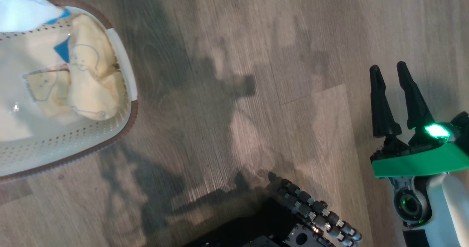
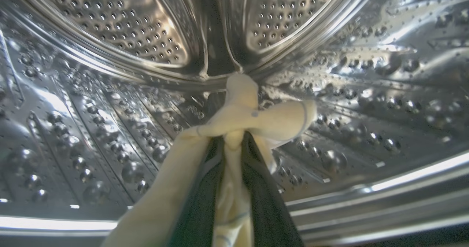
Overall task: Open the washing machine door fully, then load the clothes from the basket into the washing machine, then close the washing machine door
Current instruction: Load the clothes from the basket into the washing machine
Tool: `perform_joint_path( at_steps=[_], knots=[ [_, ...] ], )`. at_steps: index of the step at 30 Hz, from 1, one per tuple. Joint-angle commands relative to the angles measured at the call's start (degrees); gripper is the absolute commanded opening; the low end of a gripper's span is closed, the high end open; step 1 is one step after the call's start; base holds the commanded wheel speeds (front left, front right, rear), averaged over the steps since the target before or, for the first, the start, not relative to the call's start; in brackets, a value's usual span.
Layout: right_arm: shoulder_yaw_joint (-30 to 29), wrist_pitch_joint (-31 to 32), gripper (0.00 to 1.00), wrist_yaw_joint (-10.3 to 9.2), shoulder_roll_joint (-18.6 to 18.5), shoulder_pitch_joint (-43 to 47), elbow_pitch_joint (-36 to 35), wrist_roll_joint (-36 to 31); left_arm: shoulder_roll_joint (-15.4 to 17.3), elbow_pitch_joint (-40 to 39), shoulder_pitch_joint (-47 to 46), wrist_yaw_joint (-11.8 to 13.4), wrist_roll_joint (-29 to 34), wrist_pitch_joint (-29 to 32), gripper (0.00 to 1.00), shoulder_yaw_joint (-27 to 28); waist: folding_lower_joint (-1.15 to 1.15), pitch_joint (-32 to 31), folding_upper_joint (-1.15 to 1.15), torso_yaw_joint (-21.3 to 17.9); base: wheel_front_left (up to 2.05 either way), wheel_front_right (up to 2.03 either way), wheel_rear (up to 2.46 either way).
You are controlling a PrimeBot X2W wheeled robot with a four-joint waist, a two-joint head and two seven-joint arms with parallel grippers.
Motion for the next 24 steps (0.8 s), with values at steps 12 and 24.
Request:
perform_joint_path(
  at_steps=[12, 24],
  knots=[
    [0.5, -0.5, 1.00, -0.16, -0.9, 0.2, -1.8, 1.4, 0.7, 1.2, -12.1, 2.6, 3.2, -18.5, 0.00, -0.1, 0.00, 2.8, 0.00, -0.7, 0.00, 0.00, 0.00],
    [1.0, -0.5, 1.00, -0.16, -0.9, -1.1, -0.9, 1.6, -0.5, 11.3, -13.0, 0.2, -0.7, -13.5, 0.44, 0.4, 0.00, 3.1, 0.00, -0.2, 0.00, 0.00, 0.00]
  ],
)
